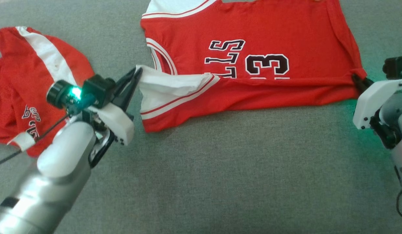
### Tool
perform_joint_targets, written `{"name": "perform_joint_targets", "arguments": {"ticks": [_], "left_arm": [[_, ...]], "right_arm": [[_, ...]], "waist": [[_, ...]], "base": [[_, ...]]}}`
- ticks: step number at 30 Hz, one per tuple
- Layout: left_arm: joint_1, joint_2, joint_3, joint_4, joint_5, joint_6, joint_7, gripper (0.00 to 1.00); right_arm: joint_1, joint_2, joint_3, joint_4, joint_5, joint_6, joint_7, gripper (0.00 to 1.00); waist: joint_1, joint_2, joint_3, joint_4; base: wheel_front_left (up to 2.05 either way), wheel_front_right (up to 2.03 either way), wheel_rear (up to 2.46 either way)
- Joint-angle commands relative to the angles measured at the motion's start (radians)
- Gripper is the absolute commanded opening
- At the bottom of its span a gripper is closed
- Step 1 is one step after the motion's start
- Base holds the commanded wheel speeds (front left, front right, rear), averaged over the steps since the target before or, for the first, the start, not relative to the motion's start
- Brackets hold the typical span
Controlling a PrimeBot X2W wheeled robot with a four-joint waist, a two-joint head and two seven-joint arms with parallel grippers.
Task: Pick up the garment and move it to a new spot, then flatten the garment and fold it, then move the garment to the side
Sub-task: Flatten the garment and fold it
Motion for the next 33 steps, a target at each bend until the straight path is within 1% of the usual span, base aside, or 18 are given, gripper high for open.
{"name": "perform_joint_targets", "arguments": {"ticks": [1,3,4,5,6,7,11,14,16,20,24,25,26,27,31,33], "left_arm": [[-0.065,0.025,0.031,-0.01,0.005,-0.003,-0.01,0.0],[-0.093,0.011,0.029,0.024,0.006,-0.005,-0.02,0.0],[-0.107,0.002,0.032,0.041,0.004,-0.006,-0.03,0.04],[-0.121,-0.007,0.04,0.058,-0.001,-0.005,-0.043,0.42],[-0.135,-0.015,0.045,0.075,-0.003,-0.002,-0.057,0.92],[-0.148,-0.023,0.053,0.09,-0.005,0.002,-0.074,1.0],[-0.179,-0.056,0.117,0.133,-0.037,0.047,-0.151,1.0],[-0.16,-0.077,0.183,0.121,-0.077,0.077,-0.183,1.0],[-0.124,-0.089,0.229,0.087,-0.096,0.091,-0.19,1.0],[0.002,-0.112,0.352,-0.08,-0.084,0.123,-0.192,1.0],[0.166,-0.159,0.45,-0.21,-0.064,0.14,-0.192,1.0],[0.242,-0.188,0.487,-0.254,-0.053,0.143,-0.192,1.0],[0.277,-0.203,0.501,-0.271,-0.046,0.142,-0.192,1.0],[0.277,-0.203,0.501,-0.271,-0.046,0.142,-0.192,1.0],[0.399,-0.254,0.535,-0.305,-0.01,0.136,-0.192,1.0],[0.44,-0.268,0.54,-0.307,0.016,0.132,-0.192,1.0]], "right_arm": [[-0.023,-0.009,0.01,-0.018,-0.007,-0.001,-0.014,0.0],[-0.035,-0.003,0.016,-0.003,-0.004,-0.001,-0.02,0.0],[-0.044,-0.001,0.015,0.001,-0.003,-0.001,-0.03,0.0],[-0.054,0.001,0.012,0.003,-0.004,-0.001,-0.048,0.56],[-0.063,0.007,0.008,0.009,0.0,-0.001,-0.062,1.0],[-0.07,0.014,0.007,0.013,0.007,-0.001,-0.074,1.0],[-0.097,0.031,-0.023,0.015,0.02,-0.001,-0.175,1.0],[-0.093,0.043,-0.047,0.003,0.025,-0.001,-0.275,1.0],[-0.078,0.055,-0.07,-0.013,0.035,-0.001,-0.34,1.0],[-0.027,0.08,-0.128,-0.07,0.033,-0.001,-0.448,1.0],[0.063,0.121,-0.193,-0.15,-0.005,-0.001,-0.484,1.0],[0.12,0.148,-0.222,-0.194,-0.039,-0.001,-0.49,1.0],[0.15,0.164,-0.236,-0.215,-0.058,-0.001,-0.492,1.0],[0.15,0.164,-0.236,-0.215,-0.058,-0.001,-0.492,1.0],[0.273,0.232,-0.299,-0.299,-0.142,-0.001,-0.496,1.0],[0.325,0.275,-0.334,-0.334,-0.171,-0.001,-0.497,1.0]], "waist": [[0.0,0.0,0.003,0.0],[0.0,0.0,0.007,-0.002],[0.0,0.0,0.009,-0.004],[0.0,0.0,0.01,-0.006],[0.0,0.0,0.011,-0.009],[0.0,0.0,0.011,-0.013],[0.0,0.0,-0.001,-0.025],[0.0,0.0,-0.022,-0.027],[0.0,0.0,-0.041,-0.027],[0.0,0.0,-0.077,-0.024],[0.0,0.0,-0.116,-0.021],[0.0,0.0,-0.137,-0.022],[0.0,0.0,-0.147,-0.022],[0.0,0.0,-0.147,-0.022],[0.0,0.0,-0.175,-0.026],[0.0,0.0,-0.181,-0.03]], "base": [[0.0,0.0,0.0],[0.0,0.0,0.0],[0.0,0.0,0.0],[0.0,0.0,0.0],[0.0,0.0,0.0],[0.0,0.0,0.0],[0.0,0.0,0.0],[0.0,0.0,0.0],[0.0,0.0,0.0],[0.0,0.0,0.0],[0.0,0.0,0.0],[0.0,0.0,0.0],[0.0,0.0,0.0],[0.0,0.0,0.0],[0.0,0.0,0.0],[0.0,0.0,0.0]]}}
